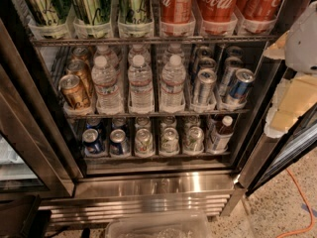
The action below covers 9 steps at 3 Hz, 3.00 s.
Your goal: Pick coke can from top shelf of fridge
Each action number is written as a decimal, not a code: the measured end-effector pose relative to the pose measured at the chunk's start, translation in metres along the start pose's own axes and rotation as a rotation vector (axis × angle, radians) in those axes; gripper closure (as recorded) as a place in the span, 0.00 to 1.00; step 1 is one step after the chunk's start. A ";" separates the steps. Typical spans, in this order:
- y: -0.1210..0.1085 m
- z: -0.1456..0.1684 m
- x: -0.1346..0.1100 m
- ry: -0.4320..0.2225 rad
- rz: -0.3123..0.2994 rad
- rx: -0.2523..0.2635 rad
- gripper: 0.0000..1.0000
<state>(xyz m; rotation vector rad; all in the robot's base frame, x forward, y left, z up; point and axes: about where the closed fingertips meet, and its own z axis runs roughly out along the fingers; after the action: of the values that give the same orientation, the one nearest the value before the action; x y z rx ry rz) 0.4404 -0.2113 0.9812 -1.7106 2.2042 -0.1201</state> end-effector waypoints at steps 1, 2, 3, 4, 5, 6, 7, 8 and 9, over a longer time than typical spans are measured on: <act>-0.003 -0.009 -0.017 -0.040 -0.002 0.062 0.00; -0.003 -0.009 -0.017 -0.041 -0.001 0.063 0.00; -0.007 -0.004 -0.021 -0.119 0.085 0.095 0.00; -0.022 -0.006 -0.039 -0.258 0.187 0.152 0.00; -0.032 -0.012 -0.045 -0.353 0.267 0.206 0.00; -0.038 -0.018 -0.049 -0.408 0.326 0.253 0.00; -0.038 -0.018 -0.049 -0.408 0.326 0.253 0.00; -0.043 -0.019 -0.053 -0.462 0.382 0.299 0.00; -0.049 -0.017 -0.067 -0.574 0.494 0.355 0.00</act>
Offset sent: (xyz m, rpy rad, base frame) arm 0.0020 0.0118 0.0106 0.0197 -0.0572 -0.0003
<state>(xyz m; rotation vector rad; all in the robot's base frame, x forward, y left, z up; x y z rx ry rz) 0.4949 -0.1631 1.0253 -0.8419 1.9419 0.0901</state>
